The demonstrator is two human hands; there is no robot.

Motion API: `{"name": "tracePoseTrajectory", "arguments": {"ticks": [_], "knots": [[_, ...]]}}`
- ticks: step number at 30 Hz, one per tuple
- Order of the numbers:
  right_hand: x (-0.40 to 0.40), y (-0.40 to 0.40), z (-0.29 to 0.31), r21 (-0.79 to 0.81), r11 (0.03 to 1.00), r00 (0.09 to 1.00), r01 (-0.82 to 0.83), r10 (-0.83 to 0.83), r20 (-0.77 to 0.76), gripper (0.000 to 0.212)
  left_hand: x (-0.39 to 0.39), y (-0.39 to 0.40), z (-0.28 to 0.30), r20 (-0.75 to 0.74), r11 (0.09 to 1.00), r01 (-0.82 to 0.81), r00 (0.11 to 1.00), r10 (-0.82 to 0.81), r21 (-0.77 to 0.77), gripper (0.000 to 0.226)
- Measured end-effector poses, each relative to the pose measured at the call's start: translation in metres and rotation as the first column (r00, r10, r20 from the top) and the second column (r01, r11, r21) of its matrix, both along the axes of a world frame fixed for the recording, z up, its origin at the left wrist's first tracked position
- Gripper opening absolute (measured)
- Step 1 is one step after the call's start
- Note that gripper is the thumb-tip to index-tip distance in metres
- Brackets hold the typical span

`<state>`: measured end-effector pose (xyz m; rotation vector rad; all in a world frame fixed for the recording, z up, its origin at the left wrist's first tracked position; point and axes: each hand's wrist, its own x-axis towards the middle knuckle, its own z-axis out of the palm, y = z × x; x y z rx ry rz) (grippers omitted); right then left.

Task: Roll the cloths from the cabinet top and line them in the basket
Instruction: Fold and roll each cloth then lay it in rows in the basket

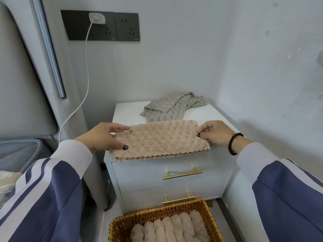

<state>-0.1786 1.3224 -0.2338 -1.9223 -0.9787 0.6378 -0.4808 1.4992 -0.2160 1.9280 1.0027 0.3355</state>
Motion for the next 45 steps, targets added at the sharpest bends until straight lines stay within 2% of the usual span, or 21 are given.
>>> {"name": "tracePoseTrajectory", "arguments": {"ticks": [4,7,9,11,13,16,19,21,24,27,29,31,34,38,42,45], "knots": [[-0.005,0.001,0.008,-0.035,0.999,0.994,0.010,-0.006,0.106,0.015,0.003,-0.002,0.009,-0.161,0.990,0.030,0.987,-0.008,0.136,0.063],[-0.012,0.006,0.015,-0.071,0.987,0.930,0.143,-0.109,0.352,0.021,0.007,-0.007,0.026,-0.330,0.949,0.040,0.941,0.069,0.313,0.058],[-0.020,0.012,0.016,0.014,0.975,0.866,0.222,-0.204,0.456,0.032,0.014,-0.010,0.035,-0.404,0.871,0.056,0.899,0.168,0.487,0.050],[-0.033,0.020,0.015,0.120,0.974,0.836,0.190,-0.225,0.501,0.031,0.023,-0.015,0.038,-0.367,0.821,0.057,0.911,0.190,0.567,0.040],[-0.050,0.031,0.011,0.150,0.986,0.828,0.066,-0.138,0.544,0.031,0.036,-0.022,0.034,-0.302,0.838,0.065,0.945,0.121,0.541,0.037],[-0.073,0.048,-0.001,0.100,0.987,0.770,-0.127,0.034,0.637,0.034,0.056,-0.031,0.009,-0.238,0.876,0.062,0.969,0.062,0.479,0.037],[-0.086,0.062,-0.016,-0.014,0.968,0.677,-0.251,0.186,0.712,0.032,0.069,-0.032,-0.023,-0.241,0.824,0.088,0.969,0.060,0.559,0.028],[-0.089,0.068,-0.022,-0.117,0.956,0.628,-0.269,0.266,0.732,0.034,0.072,-0.028,-0.038,-0.304,0.785,0.143,0.951,0.061,0.603,0.039],[-0.084,0.069,-0.024,-0.246,0.945,0.605,-0.217,0.328,0.726,0.040,0.069,-0.019,-0.044,-0.398,0.789,0.211,0.916,0.046,0.577,0.051],[-0.076,0.066,-0.026,-0.380,0.911,0.611,-0.158,0.393,0.687,0.058,0.061,-0.011,-0.048,-0.483,0.787,0.262,0.874,0.052,0.558,0.061],[-0.068,0.063,-0.027,-0.415,0.905,0.640,-0.092,0.373,0.672,0.068,0.058,-0.008,-0.050,-0.490,0.816,0.221,0.868,0.086,0.535,0.066],[-0.060,0.059,-0.027,-0.426,0.904,0.682,-0.025,0.327,0.654,0.072,0.055,-0.007,-0.049,-0.453,0.847,0.153,0.885,0.112,0.509,0.066],[-0.044,0.057,-0.028,-0.421,0.903,0.746,0.082,0.225,0.627,0.074,0.053,-0.005,-0.049,-0.347,0.841,0.058,0.924,0.158,0.538,0.057],[-0.036,0.057,-0.029,-0.291,0.946,0.781,0.145,0.071,0.620,0.057,0.053,-0.008,-0.047,-0.139,0.808,-0.158,0.949,0.283,0.567,0.042],[-0.038,0.052,-0.021,-0.137,0.972,0.847,0.191,-0.093,0.524,0.049,0.048,-0.004,-0.041,-0.189,0.834,-0.252,0.903,0.384,0.490,0.047],[-0.035,0.046,-0.014,-0.096,0.974,0.887,0.206,-0.145,0.439,0.040,0.040,-0.002,-0.034,-0.112,0.870,-0.318,0.917,0.384,0.376,0.026]]}}
